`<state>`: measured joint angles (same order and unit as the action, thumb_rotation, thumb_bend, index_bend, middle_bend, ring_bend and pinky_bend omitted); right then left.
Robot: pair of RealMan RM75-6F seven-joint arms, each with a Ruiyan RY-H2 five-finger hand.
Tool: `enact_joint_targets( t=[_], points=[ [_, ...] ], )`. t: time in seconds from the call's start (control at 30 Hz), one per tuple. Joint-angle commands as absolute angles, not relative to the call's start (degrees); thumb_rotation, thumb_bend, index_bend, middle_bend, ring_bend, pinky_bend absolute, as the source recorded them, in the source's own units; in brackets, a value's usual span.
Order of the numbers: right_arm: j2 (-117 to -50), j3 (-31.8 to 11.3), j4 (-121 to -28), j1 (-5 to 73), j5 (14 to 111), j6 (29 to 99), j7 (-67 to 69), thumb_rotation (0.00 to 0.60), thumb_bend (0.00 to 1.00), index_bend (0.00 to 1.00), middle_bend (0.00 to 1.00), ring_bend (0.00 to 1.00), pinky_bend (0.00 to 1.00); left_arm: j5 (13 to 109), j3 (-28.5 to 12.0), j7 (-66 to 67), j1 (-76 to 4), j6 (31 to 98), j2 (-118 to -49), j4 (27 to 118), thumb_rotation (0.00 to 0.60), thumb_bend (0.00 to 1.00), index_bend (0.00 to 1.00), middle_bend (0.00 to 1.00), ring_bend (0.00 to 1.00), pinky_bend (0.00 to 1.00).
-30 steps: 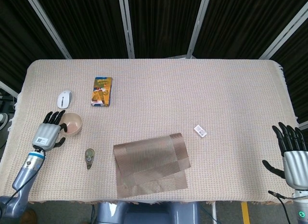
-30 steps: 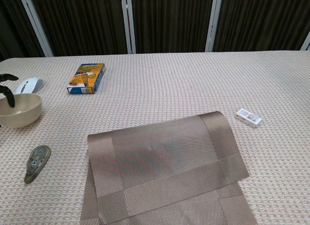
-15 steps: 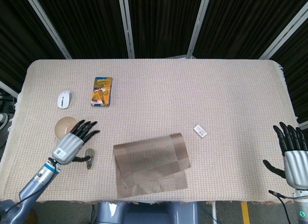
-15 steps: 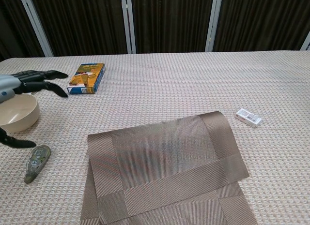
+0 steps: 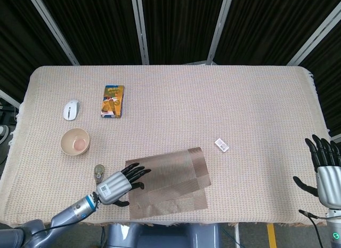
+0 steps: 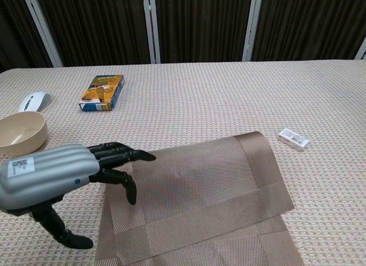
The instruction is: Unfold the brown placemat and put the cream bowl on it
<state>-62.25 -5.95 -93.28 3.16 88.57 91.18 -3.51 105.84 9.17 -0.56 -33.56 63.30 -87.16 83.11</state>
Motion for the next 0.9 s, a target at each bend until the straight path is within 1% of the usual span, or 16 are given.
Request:
enact_joint_targets(
  t=[0.03,0.13,0.2,0.9],
  points=[
    [-62.36,-6.00,-93.15,3.26,88.34,90.93,-3.62,0.600,0.00,0.00,0.00,0.00,0.00,106.90,10.49,-1.99,-33.80,63.16,-89.06,80.75,0.600,0.12,0.36,0.00,0.00,0.00],
    [-62.43,-5.93,-93.18,3.38,88.27,90.58,-3.73,0.600,0.00,0.00,0.00,0.00,0.00,107.15,10.99,-2.72,-33.48,63.86,-90.28,78.74,0.600,0.17,0.37,0.00,0.00,0.00],
    [-62.47,-5.89,-93.20,3.47,88.29,90.40,-3.88,0.600,0.00,0.00,0.00,0.00,0.00,107.10,11.30,-3.40,-33.34,64.04,-91.01,77.51,0.600,0.19,0.37,0.00,0.00,0.00],
    [-62.38,-6.01,-93.06,3.55,87.86,90.19,-3.60,0.600,0.00,0.00,0.00,0.00,0.00,107.78,12.30,-3.12,-33.30,65.17,-97.14,71.14,0.600,0.19,0.37,0.00,0.00,0.00]
  ],
)
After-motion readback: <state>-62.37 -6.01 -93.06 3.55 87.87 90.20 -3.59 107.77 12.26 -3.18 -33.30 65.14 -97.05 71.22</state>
